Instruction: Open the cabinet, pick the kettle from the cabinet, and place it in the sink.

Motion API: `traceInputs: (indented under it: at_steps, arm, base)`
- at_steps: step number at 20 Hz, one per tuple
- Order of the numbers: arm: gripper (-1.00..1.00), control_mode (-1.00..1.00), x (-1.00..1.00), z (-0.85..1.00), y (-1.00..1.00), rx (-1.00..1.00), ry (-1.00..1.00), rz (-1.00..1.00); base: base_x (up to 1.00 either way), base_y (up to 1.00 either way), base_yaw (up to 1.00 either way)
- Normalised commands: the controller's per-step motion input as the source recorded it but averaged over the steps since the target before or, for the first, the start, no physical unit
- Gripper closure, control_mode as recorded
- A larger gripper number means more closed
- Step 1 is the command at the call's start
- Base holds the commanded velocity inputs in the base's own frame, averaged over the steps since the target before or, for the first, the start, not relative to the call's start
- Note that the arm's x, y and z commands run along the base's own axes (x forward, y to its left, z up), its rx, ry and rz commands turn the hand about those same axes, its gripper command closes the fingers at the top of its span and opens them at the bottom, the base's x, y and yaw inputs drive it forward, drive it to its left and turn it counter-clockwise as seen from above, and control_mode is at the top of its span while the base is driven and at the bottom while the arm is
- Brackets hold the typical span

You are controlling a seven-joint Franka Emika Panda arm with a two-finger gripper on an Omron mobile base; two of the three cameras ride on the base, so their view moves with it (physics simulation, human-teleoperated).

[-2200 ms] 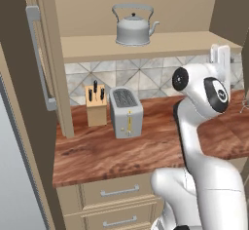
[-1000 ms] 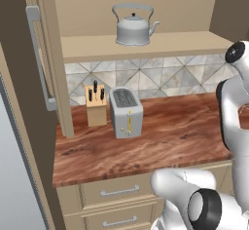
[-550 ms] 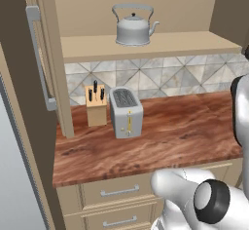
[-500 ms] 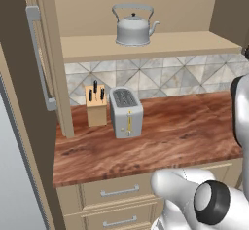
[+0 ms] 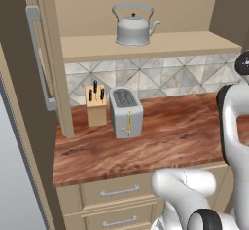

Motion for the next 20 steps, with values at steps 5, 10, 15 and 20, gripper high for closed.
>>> traceInputs:
  at_steps: [5,10,15,20]
  arm:
    - [-1.00,-1.00,-0.02,0.11,0.51,-0.10,0.00,0.45]
    - [-1.00,-1.00,-0.10,0.18,0.39,-0.18,0.00,0.58]
    - [-1.00,-1.00,-0.11,0.20,0.38,-0.26,0.00,0.60]
    - [-1.00,-1.00,-0.05,0.25,0.43,-0.31,0.01,0.51]
  base:
    - [0.00,0.00,0.00]
    - [0.00,0.00,0.00]
    - [0.00,0.00,0.00]
    - [0.00,0.00,0.00]
